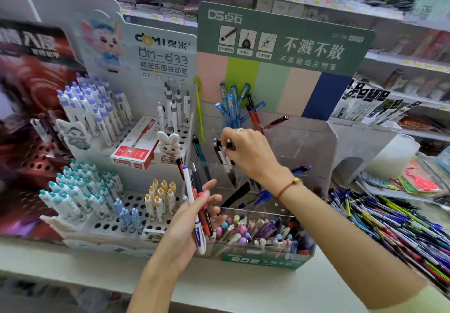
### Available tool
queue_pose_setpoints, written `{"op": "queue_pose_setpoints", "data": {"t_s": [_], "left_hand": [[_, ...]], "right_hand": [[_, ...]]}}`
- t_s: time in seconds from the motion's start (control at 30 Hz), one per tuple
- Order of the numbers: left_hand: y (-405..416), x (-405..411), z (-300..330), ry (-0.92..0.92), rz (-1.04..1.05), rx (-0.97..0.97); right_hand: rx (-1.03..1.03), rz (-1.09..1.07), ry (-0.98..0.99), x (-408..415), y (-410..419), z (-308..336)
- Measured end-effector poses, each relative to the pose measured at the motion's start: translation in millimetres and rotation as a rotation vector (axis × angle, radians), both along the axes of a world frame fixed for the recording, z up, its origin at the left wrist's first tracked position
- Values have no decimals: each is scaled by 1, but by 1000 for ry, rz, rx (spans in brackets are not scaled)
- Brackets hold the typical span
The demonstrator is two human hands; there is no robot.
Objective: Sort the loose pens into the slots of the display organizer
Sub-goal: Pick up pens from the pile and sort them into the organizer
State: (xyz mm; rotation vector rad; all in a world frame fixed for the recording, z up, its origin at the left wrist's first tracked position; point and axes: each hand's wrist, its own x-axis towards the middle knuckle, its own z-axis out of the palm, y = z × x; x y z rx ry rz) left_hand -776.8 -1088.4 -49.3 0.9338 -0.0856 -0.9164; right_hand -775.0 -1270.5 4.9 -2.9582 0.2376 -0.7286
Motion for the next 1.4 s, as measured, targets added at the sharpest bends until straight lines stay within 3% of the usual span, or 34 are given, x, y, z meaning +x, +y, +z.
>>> {"op": "queue_pose_setpoints", "data": {"t_s": [0.07,0.2,0.3,0.4,0.53,0.6,0.77,0.9,1.0,1.13,1.2,1.23,1.4], "left_hand": [[2,0,-1,5,16,5],[-2,-1,1,39,84,-37],[-9,-3,4,67,204,-120],[-14,-5,8,55,350,-231],[-22,-8,13,68,420,-322],[-27,-8,15,51,447,-311],[-23,-8,15,-9,423,-304],[-9,2,11,-30,528,-269],[3,8,9,-17,614,-237],[0,-3,8,-2,599,-234],[-2,-5,6,29,599,-268],[-1,-5,5,42,601,-285],[6,3,1,46,590,-255]], "right_hand": [[-33,-2,-60,0,-1,-19],[-289,64,-87,-7,-6,-39],[-245,61,-162,-23,2,-31],[243,22,-193,-57,37,-26],[928,-29,261,-82,70,-32],[1186,45,323,-84,73,-30],[1432,-10,132,-87,70,-24],[1600,-116,-102,-88,52,-24],[1540,-150,-165,-89,46,-24],[1332,-98,263,-80,71,-31],[1096,-18,479,-78,83,-39],[1047,26,480,-77,86,-43],[1305,106,213,-78,85,-37]]}}
